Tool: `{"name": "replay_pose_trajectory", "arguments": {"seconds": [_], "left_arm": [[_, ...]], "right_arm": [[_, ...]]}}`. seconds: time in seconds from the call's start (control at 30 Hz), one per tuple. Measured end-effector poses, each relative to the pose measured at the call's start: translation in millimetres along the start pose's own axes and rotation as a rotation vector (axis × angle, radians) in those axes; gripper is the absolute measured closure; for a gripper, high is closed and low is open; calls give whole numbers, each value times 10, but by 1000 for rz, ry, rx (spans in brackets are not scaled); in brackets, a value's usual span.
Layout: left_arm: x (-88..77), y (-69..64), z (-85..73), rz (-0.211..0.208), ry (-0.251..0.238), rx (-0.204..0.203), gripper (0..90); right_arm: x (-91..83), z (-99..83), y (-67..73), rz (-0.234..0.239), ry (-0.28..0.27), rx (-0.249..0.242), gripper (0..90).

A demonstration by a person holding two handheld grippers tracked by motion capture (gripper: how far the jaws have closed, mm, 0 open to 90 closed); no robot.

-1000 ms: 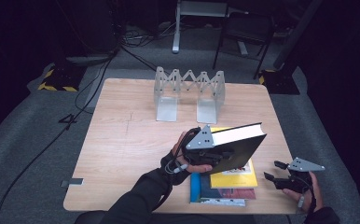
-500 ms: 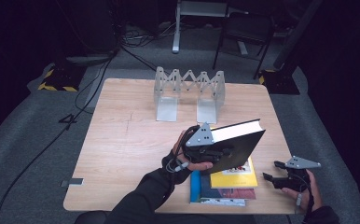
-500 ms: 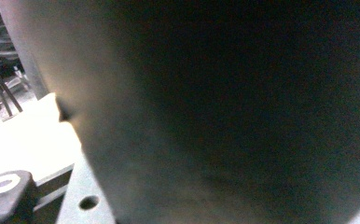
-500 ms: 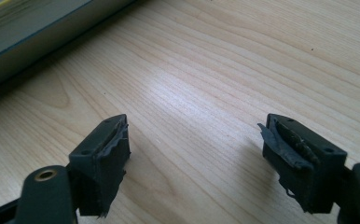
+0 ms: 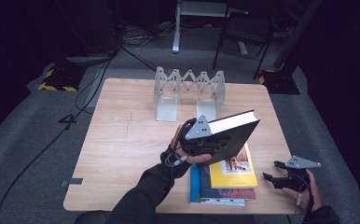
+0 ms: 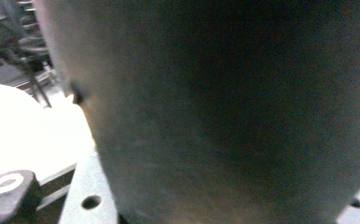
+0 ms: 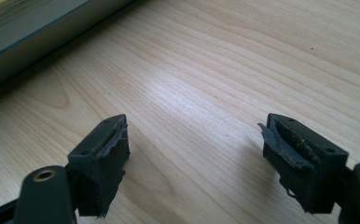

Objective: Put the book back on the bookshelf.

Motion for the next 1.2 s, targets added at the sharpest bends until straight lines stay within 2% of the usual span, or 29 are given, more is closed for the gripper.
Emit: {"name": "replay_pose_trajectory", "arguments": {"seconds": [0.3,0.53,0.83,1.03,1.2], "left_arm": [[-217,249,-13,119,6,-24,520],[-378,396,-47,179,-5,-50,521],[-692,637,-124,293,-1,-81,523],[-895,802,-193,368,0,-116,524],[-1015,925,-253,435,9,-133,524]], "right_arm": [[0,0,0,0,1,1,221],[0,0,0,0,2,2,220],[0,0,0,0,2,2,220],[1,0,-1,0,2,2,219],[1,0,-2,-1,3,2,219]]}}
Point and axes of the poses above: each handheld gripper's, and its own axes: x roughly forward along the jaws, z roughly out of its top, y roughly to its left, the point moved 7 cm from there along x, roughly forward along the jaws, and after that the axes turned 14 degrees about -z, right-handed, at the moved point
